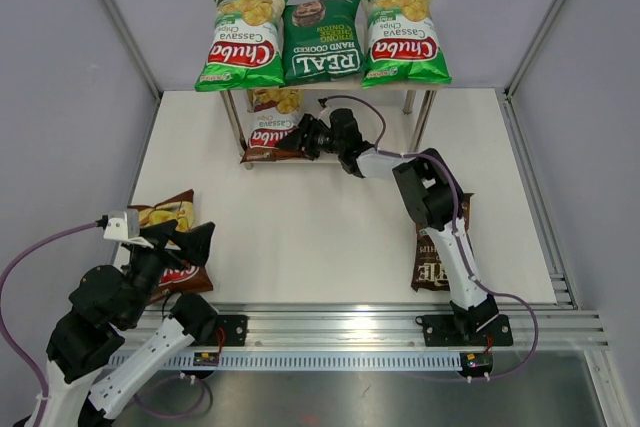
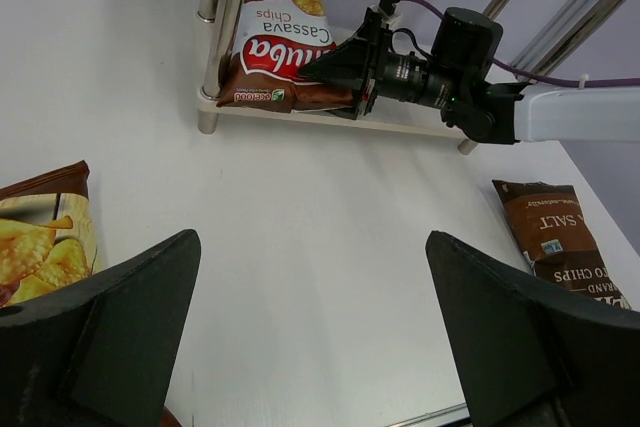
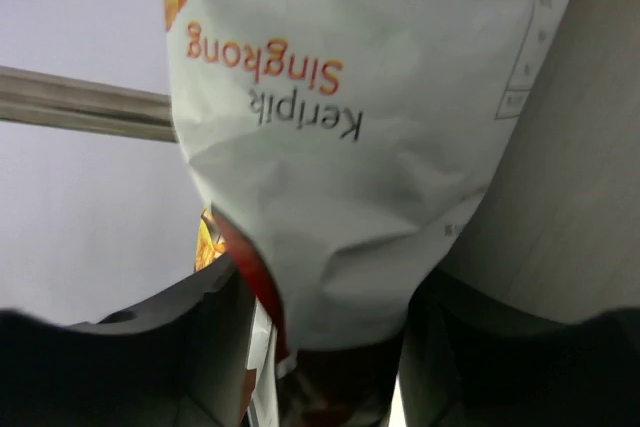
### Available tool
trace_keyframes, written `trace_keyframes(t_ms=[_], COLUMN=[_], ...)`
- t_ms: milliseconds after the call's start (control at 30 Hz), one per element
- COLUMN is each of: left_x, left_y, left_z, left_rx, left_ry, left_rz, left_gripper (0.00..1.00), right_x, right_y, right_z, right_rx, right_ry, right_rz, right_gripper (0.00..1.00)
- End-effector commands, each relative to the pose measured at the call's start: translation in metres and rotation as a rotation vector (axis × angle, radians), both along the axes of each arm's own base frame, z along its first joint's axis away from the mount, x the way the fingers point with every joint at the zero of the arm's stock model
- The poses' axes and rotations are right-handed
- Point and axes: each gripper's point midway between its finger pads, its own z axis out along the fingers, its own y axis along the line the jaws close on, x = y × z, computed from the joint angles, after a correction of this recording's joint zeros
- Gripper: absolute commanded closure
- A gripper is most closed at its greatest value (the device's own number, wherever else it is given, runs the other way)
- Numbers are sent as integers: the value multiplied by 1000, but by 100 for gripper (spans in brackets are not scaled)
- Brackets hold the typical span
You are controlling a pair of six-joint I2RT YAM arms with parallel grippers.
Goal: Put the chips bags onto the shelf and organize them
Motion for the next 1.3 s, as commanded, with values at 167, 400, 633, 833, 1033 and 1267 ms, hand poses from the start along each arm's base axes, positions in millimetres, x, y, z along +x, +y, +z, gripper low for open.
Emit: trace_keyframes(t_ms=[167,400,633,833,1033,1267], left_x=[2,2,20,44,68,99], left_y=[5,8,10,-1,8,90], left_z=[9,9,-7,-33,-70,-111], left_rx=[-23,-30,39,202,275,-46], left_ry=[-39,-38,89,266,467,678], left_rz=[28,46,144,204,373,600], left_gripper=[1,1,1,1,1,1], right_x=[-8,-15,-28,-67,-120,-179], right_y=[-21,-43,-69,-81,-101,-138], right_z=[27,36,52,69,78,89], right_rx=[-97,-117,-151,-156,-195,-215], right_ry=[-23,-34,-34,-46,-86,-155], right_rz=[-98,-165,-248,-191,-102,-54], right_gripper=[0,1,1,0,1,1])
